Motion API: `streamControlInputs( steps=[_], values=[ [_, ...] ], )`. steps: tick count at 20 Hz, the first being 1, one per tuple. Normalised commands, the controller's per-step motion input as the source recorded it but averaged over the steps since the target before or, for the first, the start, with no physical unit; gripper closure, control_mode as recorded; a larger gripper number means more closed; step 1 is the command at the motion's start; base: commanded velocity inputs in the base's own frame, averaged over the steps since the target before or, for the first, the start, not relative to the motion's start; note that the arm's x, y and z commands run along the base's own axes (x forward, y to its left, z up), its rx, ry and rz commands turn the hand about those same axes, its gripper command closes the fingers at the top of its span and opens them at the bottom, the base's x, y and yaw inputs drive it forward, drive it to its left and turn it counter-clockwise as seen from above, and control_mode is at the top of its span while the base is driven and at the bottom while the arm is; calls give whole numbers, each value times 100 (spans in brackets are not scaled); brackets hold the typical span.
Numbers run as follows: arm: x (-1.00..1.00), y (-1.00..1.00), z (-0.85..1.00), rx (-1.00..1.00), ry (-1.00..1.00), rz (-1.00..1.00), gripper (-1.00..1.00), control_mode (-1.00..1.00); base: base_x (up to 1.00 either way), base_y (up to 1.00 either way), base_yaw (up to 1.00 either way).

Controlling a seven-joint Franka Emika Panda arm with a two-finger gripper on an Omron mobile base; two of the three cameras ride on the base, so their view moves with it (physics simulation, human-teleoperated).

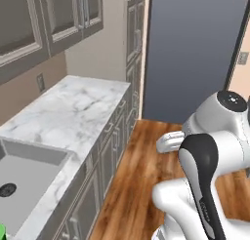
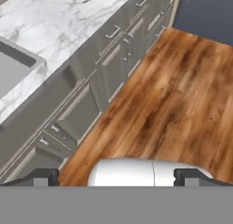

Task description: Pick the cup and bowl from the counter and place them on the counter next to the sink.

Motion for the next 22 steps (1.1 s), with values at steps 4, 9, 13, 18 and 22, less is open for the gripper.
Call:
streamControlInputs(
  steps=[4,9,13,18,22],
  values=[
    [0,0,0,0,0,0,-100,100,2,-45,-55],
    [0,0,0,0,0,0,-100,100,5,-48,-54],
    [0,0,0,0,0,0,-100,100,2,-46,-55],
    [0,0,0,0,0,0,-100,100,24,-58,-52],
    [0,0,0,0,0,0,-100,100,31,-73,-55]
  ],
)
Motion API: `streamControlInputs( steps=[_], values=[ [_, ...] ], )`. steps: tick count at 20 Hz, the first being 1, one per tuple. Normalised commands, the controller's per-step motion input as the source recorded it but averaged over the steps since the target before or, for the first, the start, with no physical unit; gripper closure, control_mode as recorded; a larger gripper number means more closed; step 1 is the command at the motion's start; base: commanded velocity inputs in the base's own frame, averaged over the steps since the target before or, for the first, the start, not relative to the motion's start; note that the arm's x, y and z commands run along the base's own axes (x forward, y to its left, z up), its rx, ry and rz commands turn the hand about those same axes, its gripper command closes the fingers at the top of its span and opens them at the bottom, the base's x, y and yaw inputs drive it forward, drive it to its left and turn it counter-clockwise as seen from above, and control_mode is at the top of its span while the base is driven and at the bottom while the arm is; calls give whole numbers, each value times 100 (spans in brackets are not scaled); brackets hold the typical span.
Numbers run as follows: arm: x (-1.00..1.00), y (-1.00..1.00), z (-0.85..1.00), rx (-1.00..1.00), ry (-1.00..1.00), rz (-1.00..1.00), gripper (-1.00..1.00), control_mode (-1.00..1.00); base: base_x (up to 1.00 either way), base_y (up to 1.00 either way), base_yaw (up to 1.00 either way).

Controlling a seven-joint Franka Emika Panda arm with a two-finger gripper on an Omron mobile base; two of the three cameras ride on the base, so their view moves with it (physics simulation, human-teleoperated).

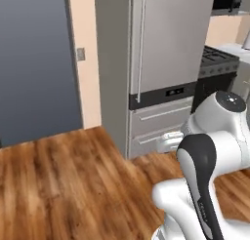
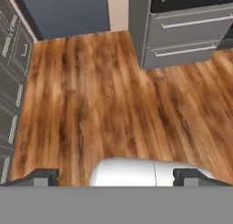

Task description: Pick the cup and bowl from the counter and place them on the counter next to the sink.

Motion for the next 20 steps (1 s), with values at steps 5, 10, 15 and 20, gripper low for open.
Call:
streamControlInputs(
  steps=[5,10,15,20],
  values=[
    [0,0,0,0,0,0,-100,100,43,-82,-56],
    [0,0,0,0,0,0,-100,100,72,-65,-55],
    [0,0,0,0,0,0,-100,100,100,-15,-34],
    [0,0,0,0,0,0,-100,100,100,-8,-31]
  ],
)
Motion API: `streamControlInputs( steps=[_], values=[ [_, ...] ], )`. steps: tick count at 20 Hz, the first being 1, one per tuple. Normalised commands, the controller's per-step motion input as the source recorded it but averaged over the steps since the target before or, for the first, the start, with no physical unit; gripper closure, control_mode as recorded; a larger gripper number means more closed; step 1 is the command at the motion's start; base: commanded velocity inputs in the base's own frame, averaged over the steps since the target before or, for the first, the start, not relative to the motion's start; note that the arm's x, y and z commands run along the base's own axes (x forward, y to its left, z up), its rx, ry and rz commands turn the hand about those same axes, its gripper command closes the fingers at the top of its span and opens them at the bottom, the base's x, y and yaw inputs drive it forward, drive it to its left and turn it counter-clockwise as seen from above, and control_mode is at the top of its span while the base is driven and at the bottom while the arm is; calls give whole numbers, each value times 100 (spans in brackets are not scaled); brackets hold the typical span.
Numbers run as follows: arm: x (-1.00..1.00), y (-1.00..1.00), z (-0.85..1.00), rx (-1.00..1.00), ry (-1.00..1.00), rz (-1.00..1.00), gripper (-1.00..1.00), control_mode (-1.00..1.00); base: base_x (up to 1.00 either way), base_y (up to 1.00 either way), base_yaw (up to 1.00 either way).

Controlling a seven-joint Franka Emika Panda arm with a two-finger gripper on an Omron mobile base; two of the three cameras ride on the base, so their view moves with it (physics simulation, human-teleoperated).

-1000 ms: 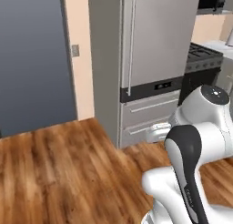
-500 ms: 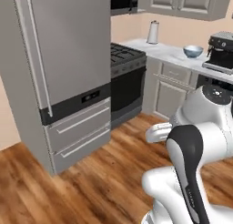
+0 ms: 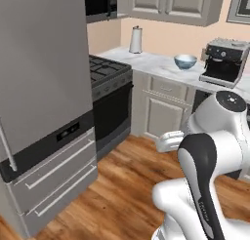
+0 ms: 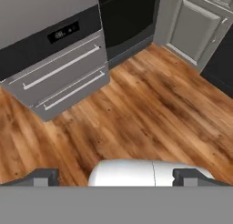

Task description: Pick the cup and bowl from the counter and place them on the counter next to the sink.

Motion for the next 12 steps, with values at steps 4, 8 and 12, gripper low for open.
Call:
streamControlInputs(
  steps=[4,8,12],
  values=[
    [0,0,0,0,0,0,-100,100,100,-15,-37],
    [0,0,0,0,0,0,-100,100,100,-7,-38],
    [0,0,0,0,0,0,-100,100,95,-11,-39]
  ],
)
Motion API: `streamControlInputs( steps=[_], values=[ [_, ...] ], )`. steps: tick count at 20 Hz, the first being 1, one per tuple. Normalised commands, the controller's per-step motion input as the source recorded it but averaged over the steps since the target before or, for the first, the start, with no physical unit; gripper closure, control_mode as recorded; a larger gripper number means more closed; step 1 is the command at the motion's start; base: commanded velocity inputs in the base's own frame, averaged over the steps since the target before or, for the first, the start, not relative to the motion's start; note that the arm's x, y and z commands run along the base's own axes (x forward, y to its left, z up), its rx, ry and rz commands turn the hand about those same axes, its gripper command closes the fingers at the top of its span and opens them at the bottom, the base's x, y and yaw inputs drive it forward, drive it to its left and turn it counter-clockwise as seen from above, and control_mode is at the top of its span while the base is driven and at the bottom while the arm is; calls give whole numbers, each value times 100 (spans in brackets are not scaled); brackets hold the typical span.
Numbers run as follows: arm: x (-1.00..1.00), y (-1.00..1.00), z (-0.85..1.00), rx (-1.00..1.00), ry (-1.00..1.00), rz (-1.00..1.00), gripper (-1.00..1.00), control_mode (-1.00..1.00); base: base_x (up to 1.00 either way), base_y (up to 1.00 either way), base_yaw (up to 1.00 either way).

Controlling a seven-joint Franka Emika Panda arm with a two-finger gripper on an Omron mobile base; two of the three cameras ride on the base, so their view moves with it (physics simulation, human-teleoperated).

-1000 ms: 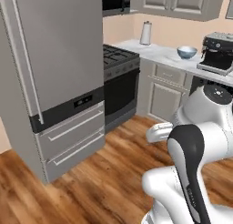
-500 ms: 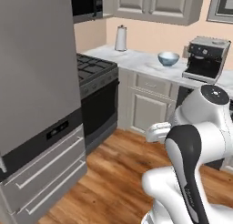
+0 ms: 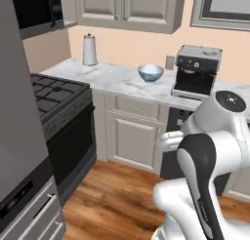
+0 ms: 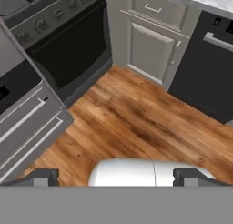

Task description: Pick the cup and bowl from the counter and place them on the counter next to the sink.

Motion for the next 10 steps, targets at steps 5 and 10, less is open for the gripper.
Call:
streamControlInputs(
  steps=[5,10],
  values=[
    [0,0,0,0,0,0,-100,100,93,0,-31],
    [0,0,0,0,0,0,-100,100,97,3,-20]
  ],
)
